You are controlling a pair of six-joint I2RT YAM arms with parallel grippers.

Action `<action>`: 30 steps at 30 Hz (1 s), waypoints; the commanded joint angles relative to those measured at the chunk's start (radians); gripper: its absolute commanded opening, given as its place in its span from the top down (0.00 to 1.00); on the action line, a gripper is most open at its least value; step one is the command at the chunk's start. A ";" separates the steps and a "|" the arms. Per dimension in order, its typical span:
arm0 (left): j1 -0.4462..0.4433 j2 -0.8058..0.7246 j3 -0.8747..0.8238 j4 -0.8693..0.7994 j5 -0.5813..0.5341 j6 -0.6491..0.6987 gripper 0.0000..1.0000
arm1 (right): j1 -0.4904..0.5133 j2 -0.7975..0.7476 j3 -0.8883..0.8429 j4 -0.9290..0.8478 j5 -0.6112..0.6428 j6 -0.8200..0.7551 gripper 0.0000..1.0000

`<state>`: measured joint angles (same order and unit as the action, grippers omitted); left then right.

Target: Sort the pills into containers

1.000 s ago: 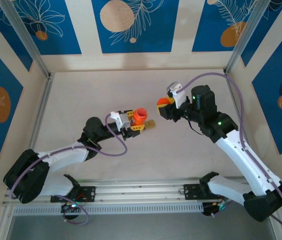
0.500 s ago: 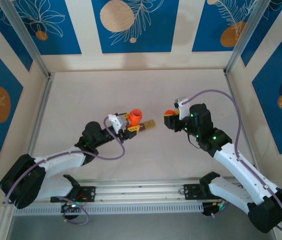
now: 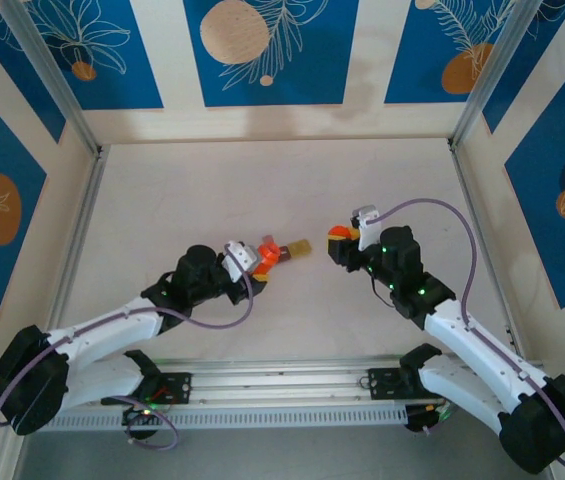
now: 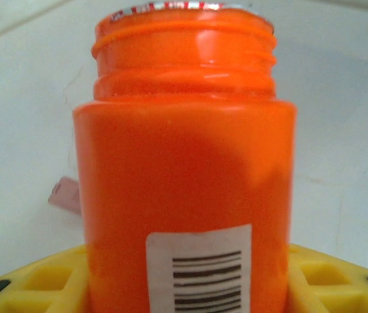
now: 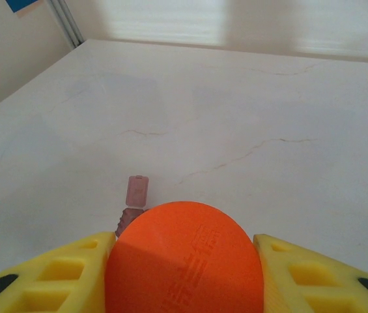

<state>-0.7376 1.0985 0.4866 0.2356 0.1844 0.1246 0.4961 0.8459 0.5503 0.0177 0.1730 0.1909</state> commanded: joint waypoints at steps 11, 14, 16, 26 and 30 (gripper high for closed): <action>0.007 0.167 0.148 -0.232 0.015 0.155 1.00 | 0.001 -0.022 -0.054 0.131 -0.018 0.056 1.00; 0.017 0.203 0.166 -0.254 0.017 0.131 1.00 | -0.001 -0.028 -0.062 0.136 -0.015 0.062 1.00; 0.020 0.232 0.196 -0.291 0.023 0.121 1.00 | -0.001 -0.037 -0.065 0.137 -0.018 0.065 1.00; 0.038 0.305 0.294 -0.440 0.004 0.101 1.00 | 0.000 -0.062 -0.074 0.131 -0.026 0.075 1.00; 0.044 0.313 0.311 -0.465 0.005 0.098 1.00 | -0.001 -0.063 -0.073 0.133 -0.032 0.079 1.00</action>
<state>-0.7078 1.4025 0.7605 -0.1753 0.1818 0.2348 0.4961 0.8001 0.4835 0.1200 0.1532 0.2569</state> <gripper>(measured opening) 0.513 0.453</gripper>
